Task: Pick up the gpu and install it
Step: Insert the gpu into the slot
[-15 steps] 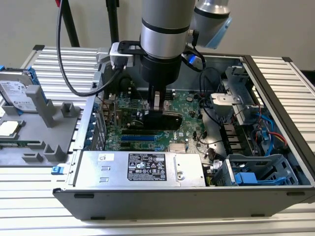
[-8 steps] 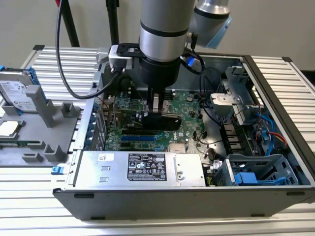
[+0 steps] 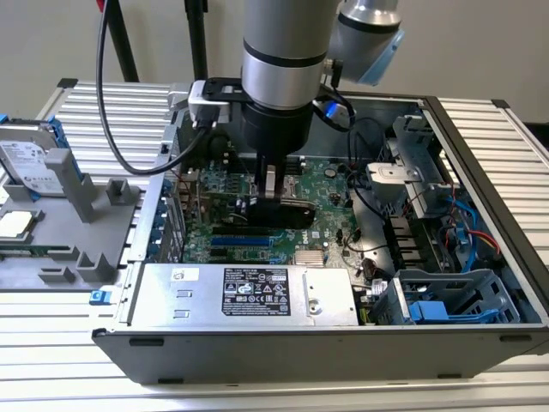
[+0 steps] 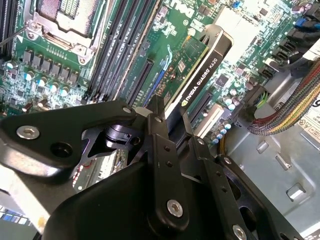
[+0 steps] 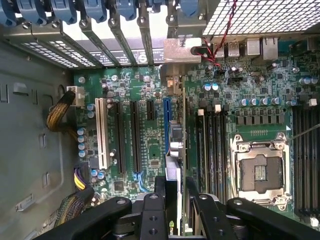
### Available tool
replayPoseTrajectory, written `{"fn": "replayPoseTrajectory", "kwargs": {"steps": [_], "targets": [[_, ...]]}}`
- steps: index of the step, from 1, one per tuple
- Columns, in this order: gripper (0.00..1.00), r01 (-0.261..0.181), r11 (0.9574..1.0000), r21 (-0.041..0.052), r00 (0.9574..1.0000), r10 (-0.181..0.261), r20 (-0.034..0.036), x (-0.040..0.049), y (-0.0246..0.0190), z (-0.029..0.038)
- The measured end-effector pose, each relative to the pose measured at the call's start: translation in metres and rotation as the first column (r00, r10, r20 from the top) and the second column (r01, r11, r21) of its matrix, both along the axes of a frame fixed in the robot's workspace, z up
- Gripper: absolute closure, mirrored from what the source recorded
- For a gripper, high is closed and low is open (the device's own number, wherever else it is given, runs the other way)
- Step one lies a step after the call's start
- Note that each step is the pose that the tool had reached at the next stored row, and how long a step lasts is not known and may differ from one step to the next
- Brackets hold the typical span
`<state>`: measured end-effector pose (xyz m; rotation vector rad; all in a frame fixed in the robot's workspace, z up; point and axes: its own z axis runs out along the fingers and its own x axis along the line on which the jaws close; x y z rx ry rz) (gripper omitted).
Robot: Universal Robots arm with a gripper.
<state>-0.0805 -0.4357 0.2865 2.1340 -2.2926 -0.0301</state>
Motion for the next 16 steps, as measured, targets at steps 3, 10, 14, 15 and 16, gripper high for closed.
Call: {"fn": "replayPoseTrajectory", "kwargs": {"steps": [3, 10, 14, 15, 16], "targets": [[1.00, 0.000, 1.0000, -0.0001, 1.0000, 0.000, -0.0001, -0.0005, 0.0000, 0.0000], [1.00, 0.000, 1.0000, -0.0001, 1.0000, 0.000, -0.0001, -0.0011, 0.0000, 0.0000], [1.00, 0.000, 1.0000, -0.0001, 1.0000, 0.000, -0.0001, -0.0014, 0.0000, 0.0000], [1.00, 0.000, 1.0000, -0.0002, 1.0000, 0.000, -0.0001, -0.0015, -0.0001, -0.0001], [1.00, 0.000, 1.0000, 0.0002, 1.0000, 0.000, 0.0001, -0.0015, -0.0001, -0.0007]]}}
